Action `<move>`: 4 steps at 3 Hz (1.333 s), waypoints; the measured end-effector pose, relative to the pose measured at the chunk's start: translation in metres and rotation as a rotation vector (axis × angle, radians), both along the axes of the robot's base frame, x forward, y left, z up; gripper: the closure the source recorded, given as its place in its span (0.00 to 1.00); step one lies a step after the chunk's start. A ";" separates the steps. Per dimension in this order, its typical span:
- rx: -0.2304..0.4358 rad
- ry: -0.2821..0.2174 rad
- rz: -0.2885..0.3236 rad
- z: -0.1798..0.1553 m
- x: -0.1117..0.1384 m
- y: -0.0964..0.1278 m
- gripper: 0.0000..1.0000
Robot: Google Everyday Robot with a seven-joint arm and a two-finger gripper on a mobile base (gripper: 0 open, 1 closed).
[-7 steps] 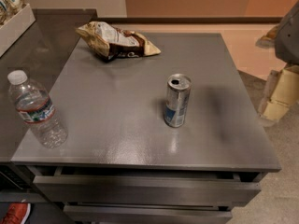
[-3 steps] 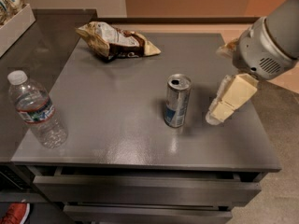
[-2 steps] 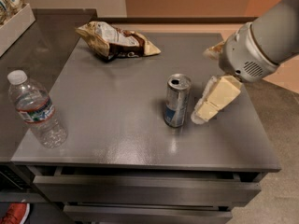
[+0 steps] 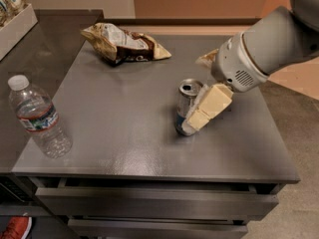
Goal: Knock redbull can over
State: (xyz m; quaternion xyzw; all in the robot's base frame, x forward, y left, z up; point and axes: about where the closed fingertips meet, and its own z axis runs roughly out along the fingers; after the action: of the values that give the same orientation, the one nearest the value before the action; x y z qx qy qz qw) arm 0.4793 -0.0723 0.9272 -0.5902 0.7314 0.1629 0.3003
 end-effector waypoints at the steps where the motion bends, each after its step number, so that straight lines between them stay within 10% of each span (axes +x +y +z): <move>1: 0.036 0.015 -0.005 -0.005 0.003 0.007 0.00; 4: 0.133 0.003 -0.034 -0.013 0.005 0.009 0.00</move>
Offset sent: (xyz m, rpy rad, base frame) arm 0.0068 0.0075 -0.0117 0.1257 0.0105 -0.0305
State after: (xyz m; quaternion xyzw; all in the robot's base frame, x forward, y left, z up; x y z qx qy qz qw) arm 0.4841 -0.0633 0.9138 -0.5561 0.7294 0.2069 0.3404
